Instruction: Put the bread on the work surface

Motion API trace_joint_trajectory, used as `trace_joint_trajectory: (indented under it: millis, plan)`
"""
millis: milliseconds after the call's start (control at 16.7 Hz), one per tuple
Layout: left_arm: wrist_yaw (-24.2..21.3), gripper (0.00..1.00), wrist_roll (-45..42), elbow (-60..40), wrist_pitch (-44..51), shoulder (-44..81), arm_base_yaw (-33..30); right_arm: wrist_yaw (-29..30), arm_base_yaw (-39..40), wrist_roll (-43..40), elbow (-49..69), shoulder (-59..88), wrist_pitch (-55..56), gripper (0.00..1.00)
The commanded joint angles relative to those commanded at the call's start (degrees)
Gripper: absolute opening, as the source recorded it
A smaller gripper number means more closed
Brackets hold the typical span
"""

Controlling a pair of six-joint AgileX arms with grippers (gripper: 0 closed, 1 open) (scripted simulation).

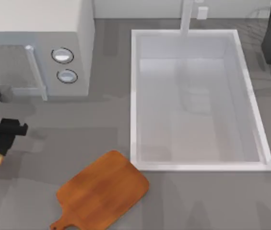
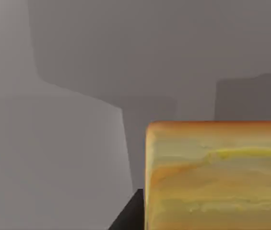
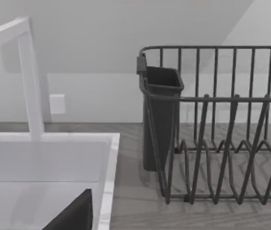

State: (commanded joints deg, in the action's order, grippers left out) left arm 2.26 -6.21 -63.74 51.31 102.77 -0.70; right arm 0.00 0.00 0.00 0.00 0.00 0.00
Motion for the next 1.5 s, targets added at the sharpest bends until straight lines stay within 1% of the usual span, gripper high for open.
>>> trace_joint_trajectory:
  millis: [240,480,840,960,1080,1200,1320,1500]
  plan:
    - [-0.6,0.0,-0.4,-6.9,7.5,-4.0,0.2,0.0,0.0,0.0,0.0,0.0,0.0,1.0]
    - [-2.1,0.0,-2.0,-11.7,13.4,-2.8,0.2,0.0,0.0,0.0,0.0,0.0,0.0,1.0]
    - [-2.2,0.0,-2.2,-11.8,13.8,-2.7,0.2,0.0,0.0,0.0,0.0,0.0,0.0,1.0]
    - [-2.6,0.0,-0.4,-11.1,13.7,-2.4,-0.1,0.0,0.0,0.0,0.0,0.0,0.0,1.0]
    - [-3.5,0.0,3.7,-9.8,13.5,-1.8,-0.5,0.0,0.0,0.0,0.0,0.0,0.0,1.0]
    - [-4.4,0.0,10.2,-8.2,13.1,-1.1,-1.5,0.0,0.0,0.0,0.0,0.0,0.0,1.0]
    - [-5.3,0.0,19.1,-6.2,12.4,-0.3,-2.8,0.0,0.0,0.0,0.0,0.0,0.0,1.0]
    - [-6.3,0.0,36.9,-2.9,11.0,0.9,-5.4,0.0,0.0,0.0,0.0,0.0,0.0,1.0]
